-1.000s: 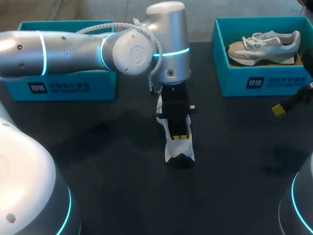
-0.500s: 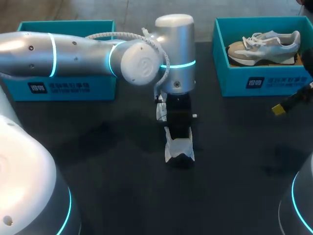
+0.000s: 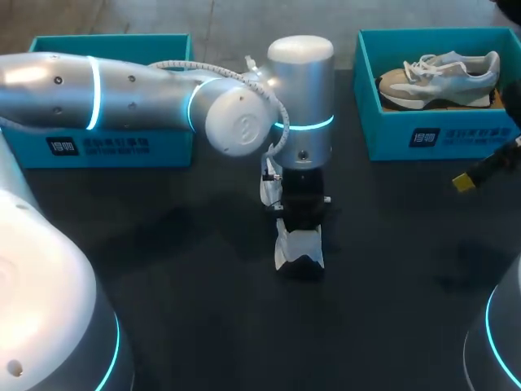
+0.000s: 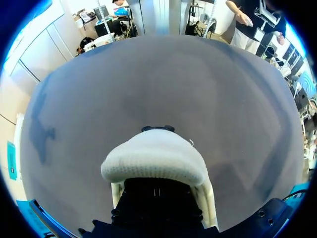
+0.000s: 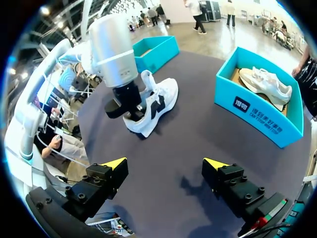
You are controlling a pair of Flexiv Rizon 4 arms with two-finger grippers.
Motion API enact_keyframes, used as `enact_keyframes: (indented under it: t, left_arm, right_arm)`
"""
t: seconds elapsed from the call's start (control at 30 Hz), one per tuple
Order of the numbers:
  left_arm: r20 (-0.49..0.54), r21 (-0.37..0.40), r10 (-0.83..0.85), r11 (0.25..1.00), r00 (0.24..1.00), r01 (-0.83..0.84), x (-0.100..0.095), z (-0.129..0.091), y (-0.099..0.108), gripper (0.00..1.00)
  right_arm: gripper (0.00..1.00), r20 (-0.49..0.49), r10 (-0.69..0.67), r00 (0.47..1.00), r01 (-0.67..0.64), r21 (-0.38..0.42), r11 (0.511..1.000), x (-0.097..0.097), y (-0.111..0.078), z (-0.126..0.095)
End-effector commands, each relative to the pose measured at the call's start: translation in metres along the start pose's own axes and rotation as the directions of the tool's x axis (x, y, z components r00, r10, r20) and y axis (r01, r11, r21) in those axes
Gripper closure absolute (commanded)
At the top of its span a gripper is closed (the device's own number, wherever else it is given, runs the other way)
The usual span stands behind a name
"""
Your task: Take the shoe out of the shoebox, open the shoe tongue, remove and reinsert the insole, then place the shoe into the shoebox
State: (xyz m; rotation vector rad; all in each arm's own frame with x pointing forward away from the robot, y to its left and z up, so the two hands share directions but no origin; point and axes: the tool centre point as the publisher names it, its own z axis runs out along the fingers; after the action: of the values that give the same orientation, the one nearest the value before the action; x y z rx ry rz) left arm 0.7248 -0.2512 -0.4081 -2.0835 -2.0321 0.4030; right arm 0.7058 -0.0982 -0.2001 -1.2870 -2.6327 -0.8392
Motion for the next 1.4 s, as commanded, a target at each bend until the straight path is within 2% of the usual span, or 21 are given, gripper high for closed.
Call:
enact_keyframes:
  t: [0.03, 0.3, 0.63, 0.9, 1.13, 1.27, 1.4]
  left_arm:
    - [0.033, -0.019, -0.001, 1.000, 0.999, 0.002, 0.011, -0.006, 0.005, 1.00]
    - [0.071, -0.037, -0.002, 0.999, 0.997, 0.004, 0.016, -0.027, 0.008, 1.00]
    - [0.046, -0.124, 0.002, 0.992, 0.999, 0.004, 0.014, -0.014, 0.023, 1.00]
    - [-0.031, -0.227, 0.006, 0.974, 0.999, -0.013, 0.009, -0.007, 0.027, 1.00]
    - [-0.022, -0.306, -0.002, 0.952, 1.000, -0.005, 0.014, -0.035, 0.026, 1.00]
    - [-0.047, -0.394, -0.005, 0.919, 0.999, -0.014, 0.015, -0.051, 0.028, 1.00]
    - [-0.059, -0.448, -0.020, 0.894, 0.998, -0.008, 0.017, -0.064, 0.036, 1.00]
  right_arm:
    - [0.00, 0.002, 0.001, 1.000, -0.001, 0.000, 1.000, 0.000, -0.001, 0.001]
    - [0.00, 0.002, 0.001, 1.000, -0.001, 0.000, 1.000, 0.000, -0.001, 0.001]
    - [0.00, 0.002, 0.001, 1.000, -0.001, 0.000, 1.000, 0.000, -0.001, 0.001]
    - [0.00, 0.002, 0.001, 1.000, -0.001, 0.000, 1.000, 0.000, -0.001, 0.001]
    - [0.00, 0.002, 0.001, 1.000, -0.001, 0.000, 1.000, 0.000, -0.001, 0.001]
    - [0.00, 0.002, 0.001, 1.000, -0.001, 0.000, 1.000, 0.000, -0.001, 0.001]
    - [0.00, 0.002, 0.001, 1.000, -0.001, 0.000, 1.000, 0.000, -0.001, 0.001]
